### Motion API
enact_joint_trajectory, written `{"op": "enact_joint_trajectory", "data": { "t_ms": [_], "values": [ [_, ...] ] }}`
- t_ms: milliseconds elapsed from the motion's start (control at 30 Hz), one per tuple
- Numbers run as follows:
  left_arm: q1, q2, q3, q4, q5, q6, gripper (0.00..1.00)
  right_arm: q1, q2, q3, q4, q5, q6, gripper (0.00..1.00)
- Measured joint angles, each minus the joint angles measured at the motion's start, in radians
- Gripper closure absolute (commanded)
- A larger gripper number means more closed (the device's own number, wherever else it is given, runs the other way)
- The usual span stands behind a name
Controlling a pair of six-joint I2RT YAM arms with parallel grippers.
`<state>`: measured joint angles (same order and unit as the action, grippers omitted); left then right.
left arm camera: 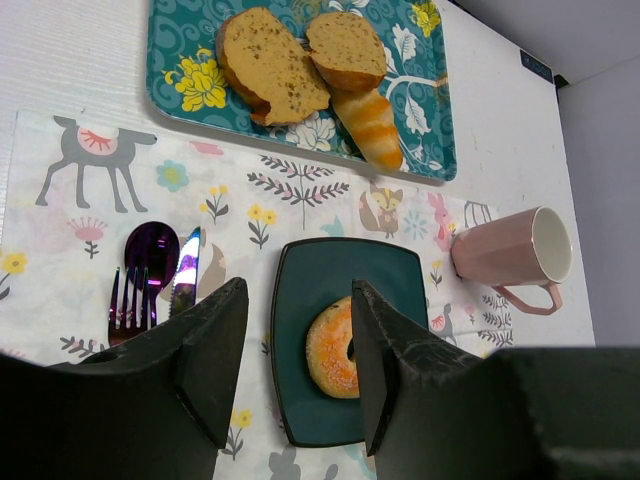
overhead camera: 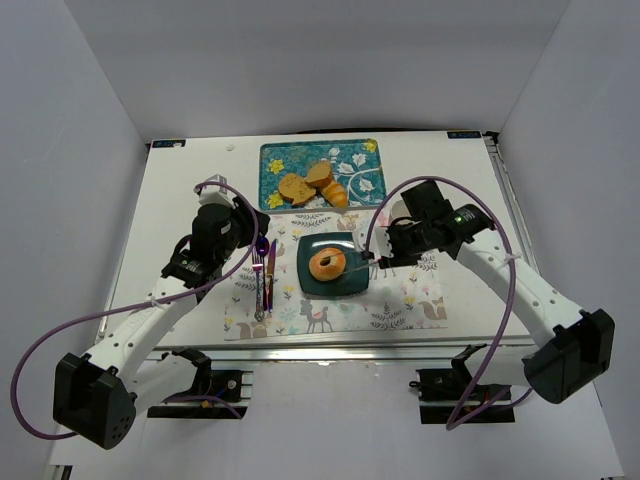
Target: Place the bread
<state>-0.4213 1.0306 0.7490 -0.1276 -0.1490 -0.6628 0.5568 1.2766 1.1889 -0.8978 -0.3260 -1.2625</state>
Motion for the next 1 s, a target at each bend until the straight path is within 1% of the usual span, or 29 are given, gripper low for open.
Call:
{"op": "enact_joint_trajectory", "data": {
  "t_ms": [133, 200, 267, 300, 367, 567, 633, 800, 1000],
  "values": [
    [0.0, 0.0, 0.0, 0.0, 0.0, 0.0, 0.45, 0.0, -0.018, -0.003, -0.018, -0.011, -0.016, 0.54],
    [0.0, 0.0, 0.0, 0.0, 0.0, 0.0, 0.45, 0.0, -0.023, -0.004, -0.016, -0.014, -0.014, 0.57],
    [0.0, 0.0, 0.0, 0.0, 0.0, 0.0, 0.45, 0.0, -0.021, -0.002, -0.005, -0.014, 0.004, 0.6],
    [0.0, 0.0, 0.0, 0.0, 0.0, 0.0, 0.45, 0.0, -0.014, 0.005, 0.003, -0.013, 0.016, 0.64],
    [0.0, 0.0, 0.0, 0.0, 0.0, 0.0, 0.45, 0.0, 0.015, 0.04, 0.029, -0.009, 0.044, 0.68],
    [0.0, 0.0, 0.0, -0.005, -0.001, 0.001, 0.45, 0.0, 0.171, 0.206, 0.161, 0.026, 0.092, 0.74],
    [0.0, -0.001, 0.0, -0.008, -0.002, 0.0, 0.45, 0.0, 0.223, 0.245, 0.214, 0.058, 0.093, 0.73],
    [0.0, -0.02, 0.0, -0.008, -0.004, 0.0, 0.45, -0.006, 0.373, 0.316, 0.317, 0.154, 0.076, 0.63],
    [0.0, -0.039, 0.0, -0.008, -0.013, 0.0, 0.45, -0.009, 0.533, 0.429, 0.354, 0.23, 0.037, 0.58]
  ]
}}
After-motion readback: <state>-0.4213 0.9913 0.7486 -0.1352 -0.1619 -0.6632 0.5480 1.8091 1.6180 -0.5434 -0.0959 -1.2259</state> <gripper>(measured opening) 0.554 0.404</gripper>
